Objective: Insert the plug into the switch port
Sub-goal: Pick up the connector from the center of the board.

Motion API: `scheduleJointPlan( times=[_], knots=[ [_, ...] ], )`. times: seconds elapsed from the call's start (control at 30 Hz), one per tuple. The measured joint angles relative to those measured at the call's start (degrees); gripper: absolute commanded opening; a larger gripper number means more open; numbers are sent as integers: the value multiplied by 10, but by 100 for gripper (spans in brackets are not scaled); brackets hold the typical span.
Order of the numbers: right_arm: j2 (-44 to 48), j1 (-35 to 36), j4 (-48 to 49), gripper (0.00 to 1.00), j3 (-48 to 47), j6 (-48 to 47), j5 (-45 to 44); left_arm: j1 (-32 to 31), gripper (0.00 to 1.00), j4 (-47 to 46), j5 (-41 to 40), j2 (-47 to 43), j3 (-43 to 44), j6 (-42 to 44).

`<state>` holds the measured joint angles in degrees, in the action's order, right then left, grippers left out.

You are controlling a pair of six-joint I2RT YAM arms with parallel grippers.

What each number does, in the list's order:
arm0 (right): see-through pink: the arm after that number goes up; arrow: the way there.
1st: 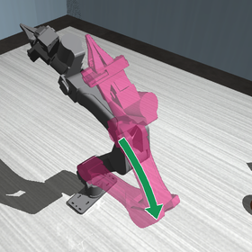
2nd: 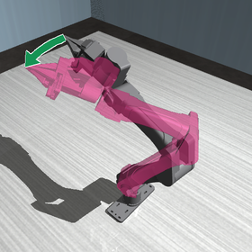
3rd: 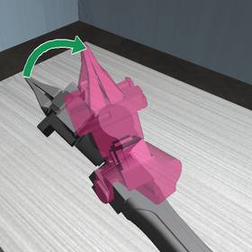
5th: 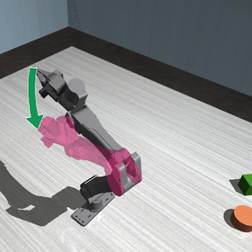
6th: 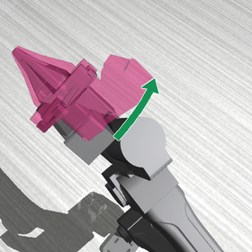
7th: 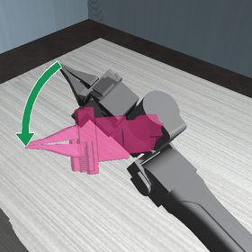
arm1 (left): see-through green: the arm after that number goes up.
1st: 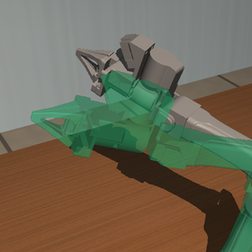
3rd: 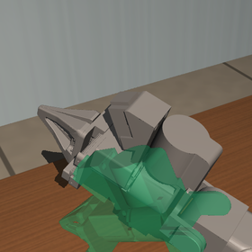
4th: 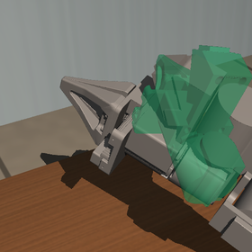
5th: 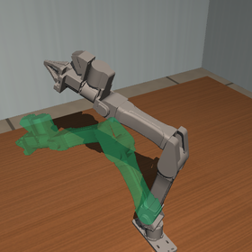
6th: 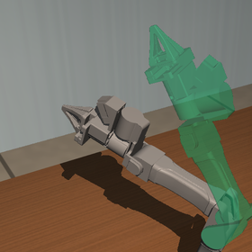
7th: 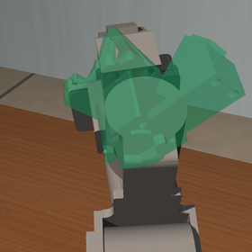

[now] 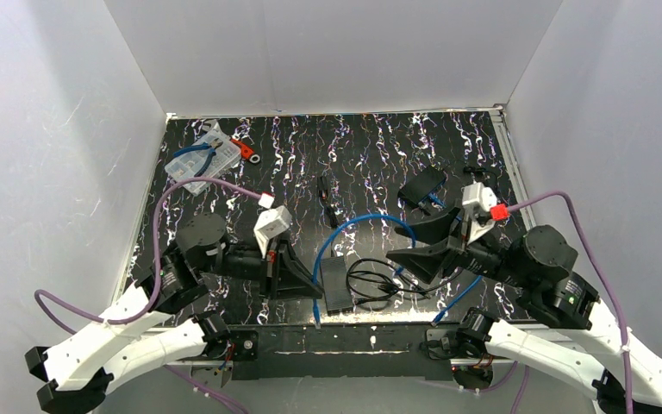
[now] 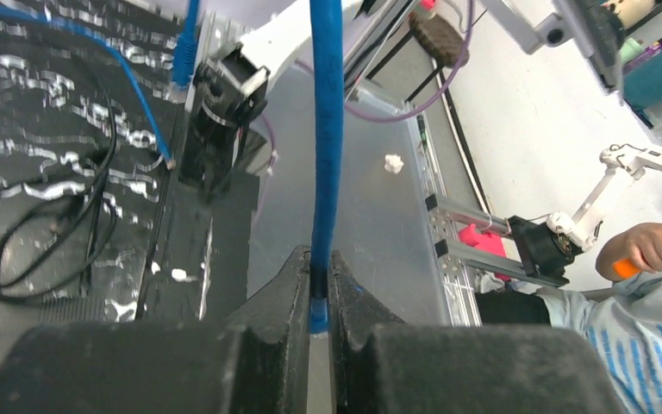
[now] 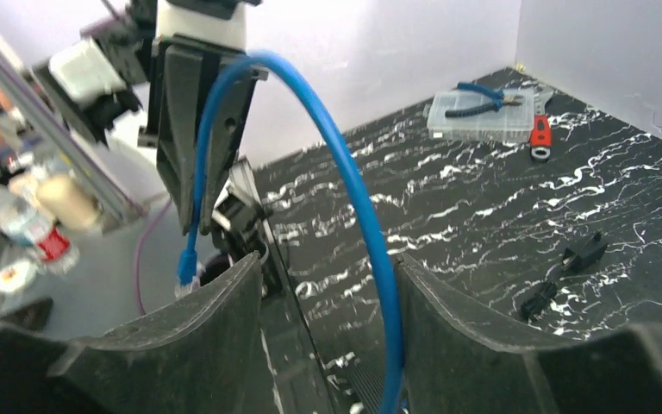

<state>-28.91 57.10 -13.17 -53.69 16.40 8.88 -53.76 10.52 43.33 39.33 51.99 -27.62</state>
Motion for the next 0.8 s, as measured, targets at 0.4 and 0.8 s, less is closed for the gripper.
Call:
scheduleJointPlan(
  times=[0.4,0.8],
  knots=[
    [-94,5,-95,66,-33,-219,115,0,0,157,12,55,2,21],
    [-200,160,-165,63,-98,-460,140,0,0,213,70,143,3,17]
  ],
)
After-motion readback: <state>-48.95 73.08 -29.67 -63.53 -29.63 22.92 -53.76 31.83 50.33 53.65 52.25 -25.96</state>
